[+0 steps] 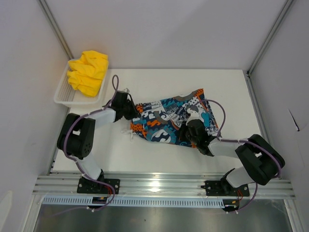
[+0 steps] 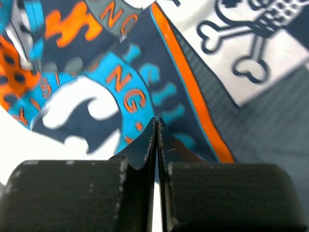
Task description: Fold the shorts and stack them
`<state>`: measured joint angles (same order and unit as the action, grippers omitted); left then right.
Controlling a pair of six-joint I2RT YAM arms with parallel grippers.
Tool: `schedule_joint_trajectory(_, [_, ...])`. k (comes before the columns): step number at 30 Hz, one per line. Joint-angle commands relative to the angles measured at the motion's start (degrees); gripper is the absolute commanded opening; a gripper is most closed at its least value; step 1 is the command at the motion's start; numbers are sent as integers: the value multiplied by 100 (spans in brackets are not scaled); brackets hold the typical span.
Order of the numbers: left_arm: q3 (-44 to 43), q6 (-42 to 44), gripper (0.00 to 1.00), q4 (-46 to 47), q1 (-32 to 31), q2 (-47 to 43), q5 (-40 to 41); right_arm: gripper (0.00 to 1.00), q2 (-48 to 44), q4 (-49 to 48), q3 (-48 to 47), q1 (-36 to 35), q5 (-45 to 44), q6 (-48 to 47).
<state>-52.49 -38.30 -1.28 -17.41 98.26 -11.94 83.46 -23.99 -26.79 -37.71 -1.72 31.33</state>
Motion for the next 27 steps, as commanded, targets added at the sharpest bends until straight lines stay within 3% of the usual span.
schedule_joint_trajectory(1, [-841, 665, 0, -1399, 185, 167, 245, 0, -330, -573, -46, -184, -1083, -74])
schedule_joint_trajectory(4, [-1201, 1026, 0, -1743, 351, 299, 220, 0, -470, -231, -134, -53, -1191, -259])
schedule_joint_trajectory(6, [-1360, 1228, 0, -1823, 457, 387, 123, 6, -550, -89, -160, 79, -1095, -233])
schedule_joint_trajectory(9, [-1580, 1456, 0, -1920, 642, 501, 270, 31, -883, 471, -178, 483, -919, -67])
schedule_joint_trajectory(10, [-1580, 1457, 0, -1920, 686, 536, 272, 31, -884, 639, -195, 484, -901, -40])
schedule_joint_trajectory(14, [-1825, 1886, 0, -1763, 800, 616, 368, 53, -1375, 1299, -213, 1080, -919, 57])
schedule_joint_trajectory(21, [-2318, 2222, 0, -1982, 800, 853, 588, 58, -806, 1915, -669, 1837, -356, -232])
schedule_joint_trajectory(27, [-2345, 2275, 0, -2016, 800, 879, 781, 59, -314, 1977, -863, 1917, -391, -329])
